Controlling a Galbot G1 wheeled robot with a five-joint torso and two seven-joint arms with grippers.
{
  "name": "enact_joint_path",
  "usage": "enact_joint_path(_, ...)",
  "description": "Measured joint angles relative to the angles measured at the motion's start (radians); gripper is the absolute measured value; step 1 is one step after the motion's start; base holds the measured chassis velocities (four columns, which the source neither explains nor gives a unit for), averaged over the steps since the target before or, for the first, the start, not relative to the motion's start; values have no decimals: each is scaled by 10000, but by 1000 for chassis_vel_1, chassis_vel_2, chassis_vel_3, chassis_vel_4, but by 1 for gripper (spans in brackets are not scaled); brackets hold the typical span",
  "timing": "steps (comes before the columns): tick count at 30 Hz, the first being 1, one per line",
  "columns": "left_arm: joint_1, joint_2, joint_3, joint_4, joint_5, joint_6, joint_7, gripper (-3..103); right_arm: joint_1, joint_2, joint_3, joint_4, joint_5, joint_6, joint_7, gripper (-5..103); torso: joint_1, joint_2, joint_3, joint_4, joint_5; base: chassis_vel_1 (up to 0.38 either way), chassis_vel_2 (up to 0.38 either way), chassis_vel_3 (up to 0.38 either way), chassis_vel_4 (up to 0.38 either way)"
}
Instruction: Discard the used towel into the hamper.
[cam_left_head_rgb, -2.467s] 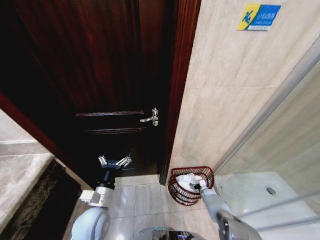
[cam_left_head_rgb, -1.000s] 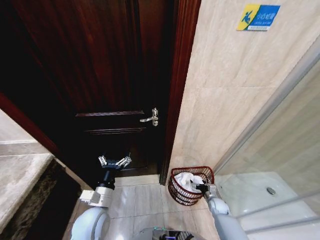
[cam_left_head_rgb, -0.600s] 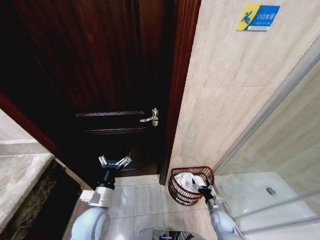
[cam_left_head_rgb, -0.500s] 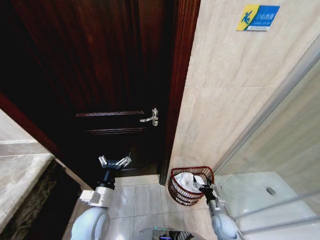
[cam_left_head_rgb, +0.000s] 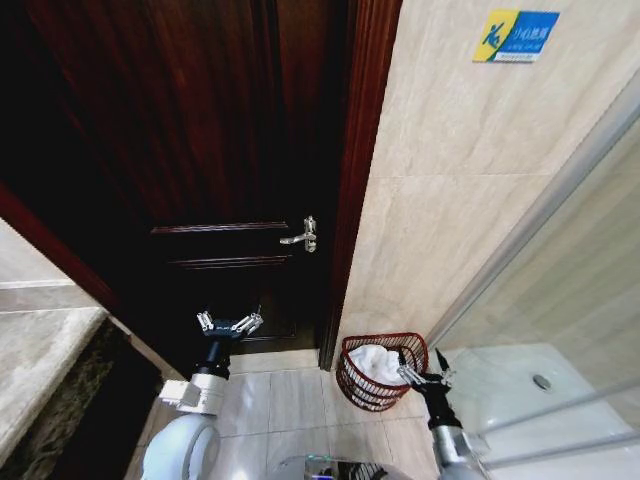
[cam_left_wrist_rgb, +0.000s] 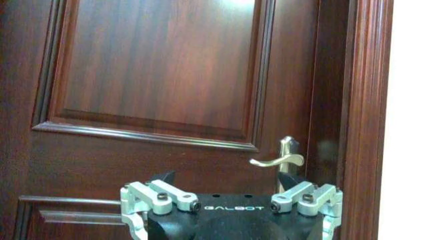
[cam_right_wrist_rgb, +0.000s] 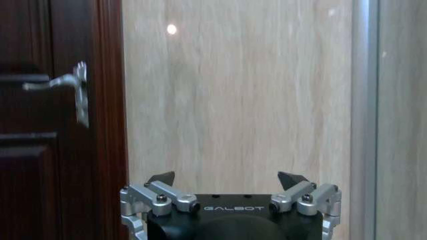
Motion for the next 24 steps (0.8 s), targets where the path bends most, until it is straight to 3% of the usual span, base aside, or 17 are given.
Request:
enact_joint_path(8, 0, 0, 0, 0, 0, 0, 0, 100, -423, 247, 62, 859, -160, 885, 82, 100, 1, 0, 0, 1, 2, 0, 0, 0, 0)
enact_joint_path(15, 0, 1, 0, 0, 0, 0, 0, 100, -555, 261, 471, 1348, -266, 1790, 669, 100, 1, -1, 0, 3, 2, 0, 0, 0, 0)
enact_joint_path(24, 0, 1, 0, 0, -1, 0, 0, 100, -585, 270, 777, 1733, 337, 1935, 682, 100, 1, 0, 0, 0, 2, -28, -24, -25, -35)
